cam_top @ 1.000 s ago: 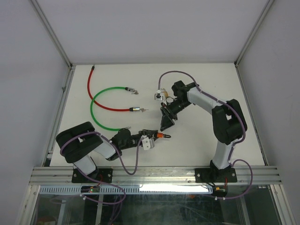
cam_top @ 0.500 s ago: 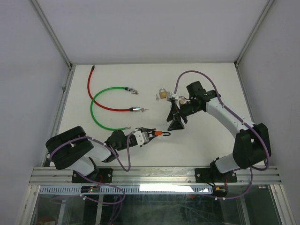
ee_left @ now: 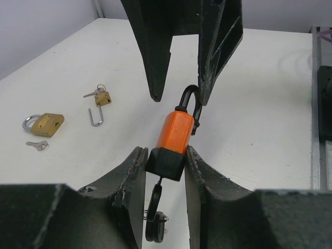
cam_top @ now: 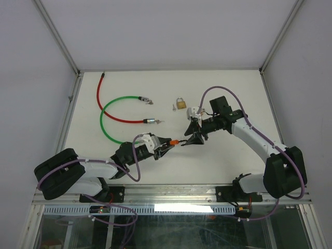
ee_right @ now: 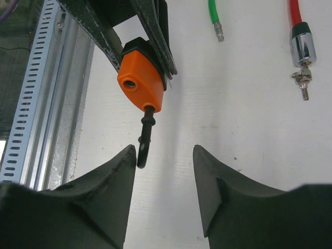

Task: Lock with the key
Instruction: Pick up the lock from the center of the board, then lock the lock.

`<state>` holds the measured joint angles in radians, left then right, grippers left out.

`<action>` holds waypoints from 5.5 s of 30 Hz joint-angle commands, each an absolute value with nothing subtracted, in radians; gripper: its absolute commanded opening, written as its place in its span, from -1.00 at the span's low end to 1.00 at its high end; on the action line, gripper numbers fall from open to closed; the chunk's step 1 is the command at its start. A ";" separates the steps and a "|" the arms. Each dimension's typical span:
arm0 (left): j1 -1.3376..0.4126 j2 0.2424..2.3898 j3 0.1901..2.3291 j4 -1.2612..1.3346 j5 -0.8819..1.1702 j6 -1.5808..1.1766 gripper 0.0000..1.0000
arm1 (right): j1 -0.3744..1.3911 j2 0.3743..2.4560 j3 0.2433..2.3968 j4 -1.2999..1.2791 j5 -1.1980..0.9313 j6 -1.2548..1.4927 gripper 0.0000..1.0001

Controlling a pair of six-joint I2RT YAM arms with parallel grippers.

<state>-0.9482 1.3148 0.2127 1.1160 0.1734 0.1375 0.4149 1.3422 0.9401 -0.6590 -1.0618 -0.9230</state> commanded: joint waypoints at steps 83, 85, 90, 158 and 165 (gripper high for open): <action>-0.694 1.191 0.154 1.250 0.464 -0.291 0.98 | 0.399 1.346 1.020 -0.706 -1.159 -0.938 -1.00; -0.668 1.206 0.165 1.249 0.524 -0.323 0.98 | 0.399 1.362 1.037 -0.736 -1.154 -0.945 -1.00; -0.661 1.247 0.209 1.198 0.577 -0.301 0.98 | 0.401 1.392 1.054 -0.767 -1.128 -0.947 -1.00; -0.750 1.768 0.464 0.943 0.686 0.167 -1.00 | 0.610 1.572 0.938 -0.583 -0.874 -0.968 -1.00; -0.745 1.777 0.465 0.935 0.653 0.163 -1.00 | 0.627 1.606 0.948 -0.621 -0.891 -1.010 -1.00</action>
